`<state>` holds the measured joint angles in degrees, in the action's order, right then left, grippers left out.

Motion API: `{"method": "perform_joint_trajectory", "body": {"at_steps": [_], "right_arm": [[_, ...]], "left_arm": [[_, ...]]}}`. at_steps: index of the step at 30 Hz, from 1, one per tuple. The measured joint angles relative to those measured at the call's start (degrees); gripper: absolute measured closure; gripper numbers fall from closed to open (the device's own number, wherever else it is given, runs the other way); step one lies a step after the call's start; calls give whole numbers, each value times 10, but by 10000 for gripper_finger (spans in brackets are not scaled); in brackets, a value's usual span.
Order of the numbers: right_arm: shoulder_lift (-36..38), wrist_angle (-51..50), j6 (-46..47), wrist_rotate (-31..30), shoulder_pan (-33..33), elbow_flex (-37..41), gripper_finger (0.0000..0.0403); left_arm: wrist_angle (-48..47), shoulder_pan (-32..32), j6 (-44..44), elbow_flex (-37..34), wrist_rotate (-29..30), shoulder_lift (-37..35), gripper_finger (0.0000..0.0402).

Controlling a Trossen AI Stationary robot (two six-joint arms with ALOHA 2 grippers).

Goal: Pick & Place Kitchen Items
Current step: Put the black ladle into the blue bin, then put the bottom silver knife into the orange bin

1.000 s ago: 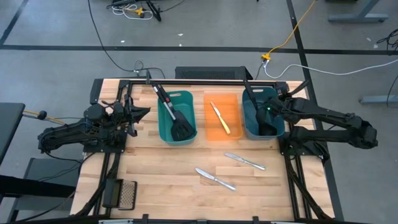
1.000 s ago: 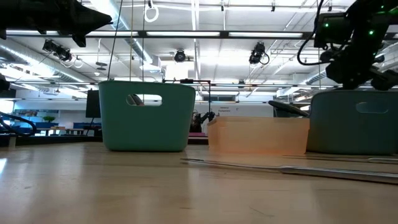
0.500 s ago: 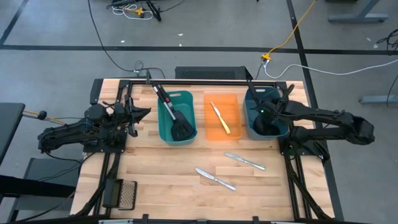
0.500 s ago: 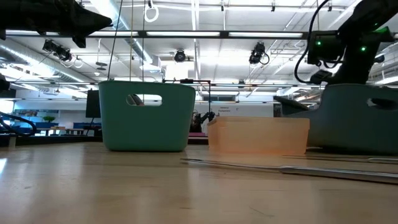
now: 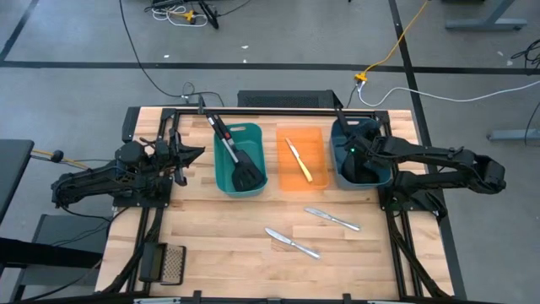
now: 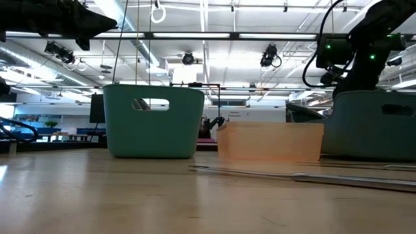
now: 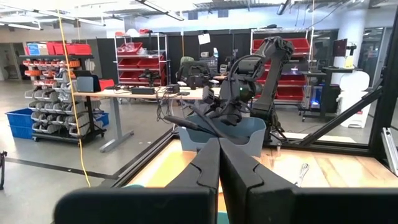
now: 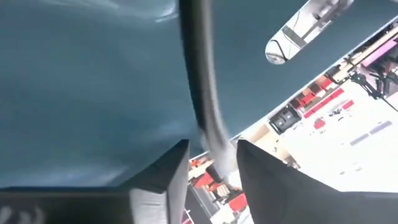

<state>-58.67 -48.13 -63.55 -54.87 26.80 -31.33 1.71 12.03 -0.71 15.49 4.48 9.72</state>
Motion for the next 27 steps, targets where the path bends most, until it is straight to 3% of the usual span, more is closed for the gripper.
{"method": "perform_joint_trajectory", "body": {"at_steps": [4,10,13,16,20,23,27], "right_arm": [[0,4,-5,-9,0,0,239],[13,42,-17,-73,-1,-5,235],[37,60,7,-56,-9,-36,238],[65,81,55,6,-21,-84,242],[113,150,168,171,-38,-159,251],[151,264,305,384,-44,-191,262],[182,447,505,665,-45,-171,294]], "left_arm": [[0,0,0,0,0,0,392],[0,0,0,0,0,0,392],[0,0,0,0,0,0,392],[1,0,0,0,0,0,392],[1,0,0,0,0,0,392],[1,0,-1,0,0,0,392],[1,0,-2,0,0,0,392]]}}
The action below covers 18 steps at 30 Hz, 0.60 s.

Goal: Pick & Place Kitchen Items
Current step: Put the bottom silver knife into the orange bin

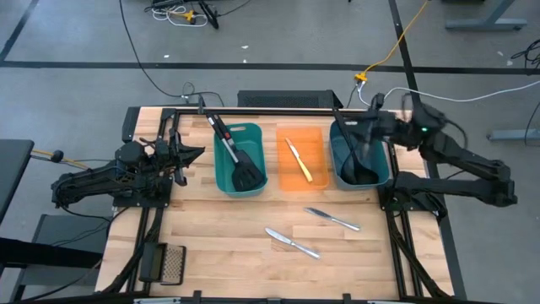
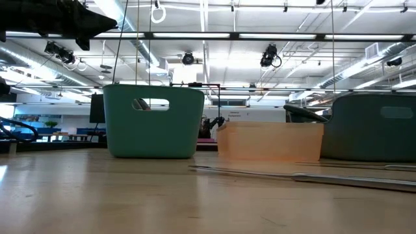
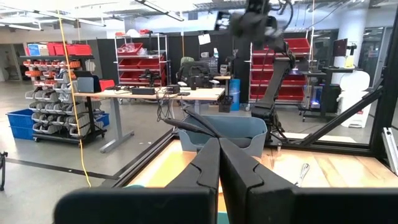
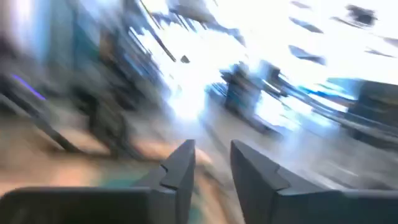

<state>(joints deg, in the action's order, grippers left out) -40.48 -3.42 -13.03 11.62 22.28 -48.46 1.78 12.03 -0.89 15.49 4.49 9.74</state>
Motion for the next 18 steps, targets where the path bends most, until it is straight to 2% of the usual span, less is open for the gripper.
{"method": "perform_joint_trajectory", "body": {"at_steps": [3,5,9,12,18], "right_arm": [[1,96,105,78,-21,46,341],[3,151,137,90,-54,95,382],[27,222,145,17,-120,187,388],[70,228,140,-32,-146,244,396],[177,230,149,-33,-174,298,398]], "left_arm": [[0,0,0,0,0,0,392],[0,0,0,0,0,0,392],[1,0,0,0,0,0,392],[2,0,1,0,0,0,392],[2,0,1,0,0,0,392]]}}
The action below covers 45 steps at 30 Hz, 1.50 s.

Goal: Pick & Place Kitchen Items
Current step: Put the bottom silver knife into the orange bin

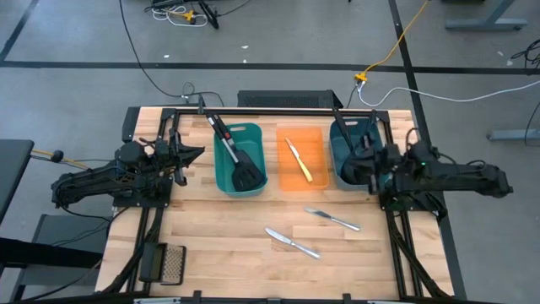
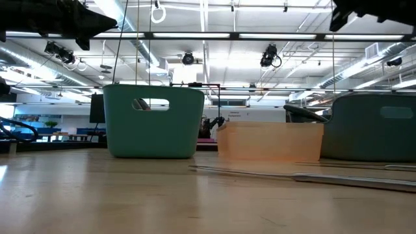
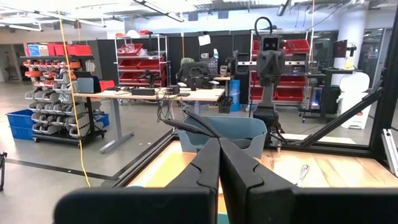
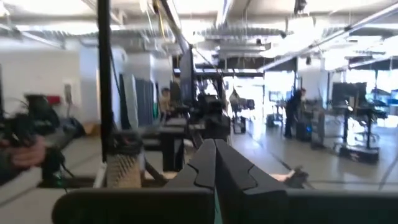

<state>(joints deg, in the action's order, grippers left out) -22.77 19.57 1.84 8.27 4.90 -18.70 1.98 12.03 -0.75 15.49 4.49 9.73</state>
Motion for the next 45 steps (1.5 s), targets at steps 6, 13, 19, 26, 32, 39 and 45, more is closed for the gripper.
{"method": "perform_joint_trajectory", "body": {"at_steps": [6,13,19,26,32,39,45], "right_arm": [[61,10,7,-34,-59,53,399],[80,57,-6,-61,-118,108,399],[80,120,-19,-69,-144,158,398],[80,134,-23,-93,-151,178,397],[79,133,-21,-93,-151,178,397],[79,133,-23,-103,-151,178,385],[79,129,-23,-104,-151,178,380]], "left_arm": [[0,0,0,0,1,0,392],[0,0,0,0,4,0,392],[6,0,18,0,4,1,392],[86,-15,43,12,-60,85,392],[96,-86,31,105,-70,267,392],[38,-202,-13,286,-89,531,391],[0,-262,4,455,-72,760,363]]}}
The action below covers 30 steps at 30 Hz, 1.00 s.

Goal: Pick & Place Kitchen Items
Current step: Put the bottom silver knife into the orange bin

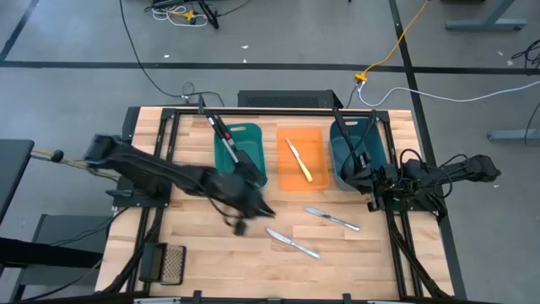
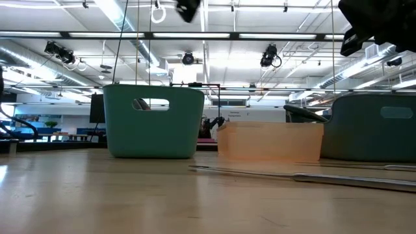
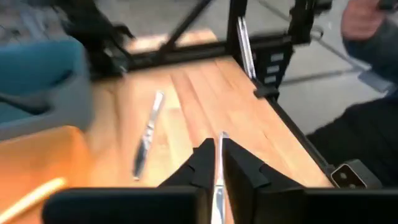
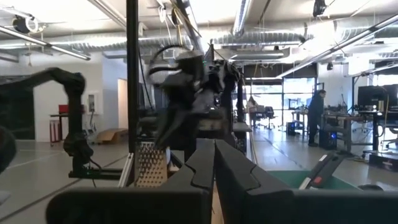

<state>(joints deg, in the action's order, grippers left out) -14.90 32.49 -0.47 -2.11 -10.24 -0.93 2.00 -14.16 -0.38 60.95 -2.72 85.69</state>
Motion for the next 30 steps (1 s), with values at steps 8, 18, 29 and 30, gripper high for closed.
{"method": "perform_joint_trajectory", "body": {"at_steps": [8,18,29,30], "right_arm": [[0,-2,0,0,0,0,378],[0,-5,17,0,0,0,378],[0,-5,24,0,0,0,378],[0,-5,24,0,0,0,378]], "left_arm": [[-58,-42,-10,179,-1,233,255],[-67,-60,-48,309,-37,413,166],[-108,-54,-56,378,-48,479,160],[-121,-54,-61,378,-47,479,160]]}}
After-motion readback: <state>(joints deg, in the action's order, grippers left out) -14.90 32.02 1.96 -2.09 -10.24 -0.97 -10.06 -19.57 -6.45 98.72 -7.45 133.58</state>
